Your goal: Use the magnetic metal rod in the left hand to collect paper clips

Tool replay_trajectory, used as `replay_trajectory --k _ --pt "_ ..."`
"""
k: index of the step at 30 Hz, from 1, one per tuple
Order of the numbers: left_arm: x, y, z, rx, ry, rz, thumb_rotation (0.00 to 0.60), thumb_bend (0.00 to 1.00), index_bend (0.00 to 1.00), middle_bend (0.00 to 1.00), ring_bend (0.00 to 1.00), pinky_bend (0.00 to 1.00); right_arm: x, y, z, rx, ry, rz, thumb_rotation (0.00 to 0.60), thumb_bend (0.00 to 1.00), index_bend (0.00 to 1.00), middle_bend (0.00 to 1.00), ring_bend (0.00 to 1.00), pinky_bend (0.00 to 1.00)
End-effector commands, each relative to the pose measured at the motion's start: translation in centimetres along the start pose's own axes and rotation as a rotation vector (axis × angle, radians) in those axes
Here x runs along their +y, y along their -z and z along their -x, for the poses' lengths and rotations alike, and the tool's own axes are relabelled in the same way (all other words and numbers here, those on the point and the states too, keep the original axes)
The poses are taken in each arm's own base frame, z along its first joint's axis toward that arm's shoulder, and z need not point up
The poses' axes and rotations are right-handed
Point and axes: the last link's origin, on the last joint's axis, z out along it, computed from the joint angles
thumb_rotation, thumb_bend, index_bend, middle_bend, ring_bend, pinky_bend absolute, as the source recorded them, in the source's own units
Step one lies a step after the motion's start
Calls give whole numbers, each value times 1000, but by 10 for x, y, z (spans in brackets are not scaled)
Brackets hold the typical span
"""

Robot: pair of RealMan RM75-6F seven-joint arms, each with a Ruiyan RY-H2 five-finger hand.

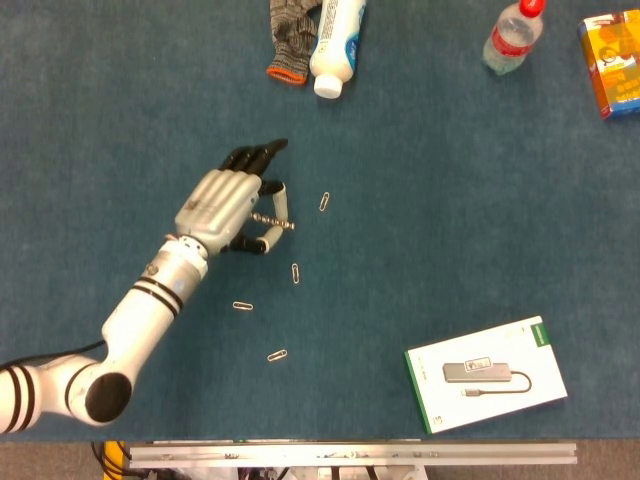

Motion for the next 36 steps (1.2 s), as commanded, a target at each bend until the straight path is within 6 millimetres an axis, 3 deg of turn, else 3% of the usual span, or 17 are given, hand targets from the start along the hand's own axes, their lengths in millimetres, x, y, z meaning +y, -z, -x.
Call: replay_trajectory --k 1,19,36 --pt "1 11 5 -18 -12 23 600 383 642 0 0 0 0 0 1 -2 -1 2 600 121 377 403 289 438" --pt "-2 56 31 -132 -2 78 600 383 644 0 0 0 -2 0 3 -8 -9 -3 600 122 377 404 289 438" --pt "-5 71 49 -119 -40 98 600 383 644 0 0 0 -4 0 4 -13 -7 -6 600 121 377 404 289 438"
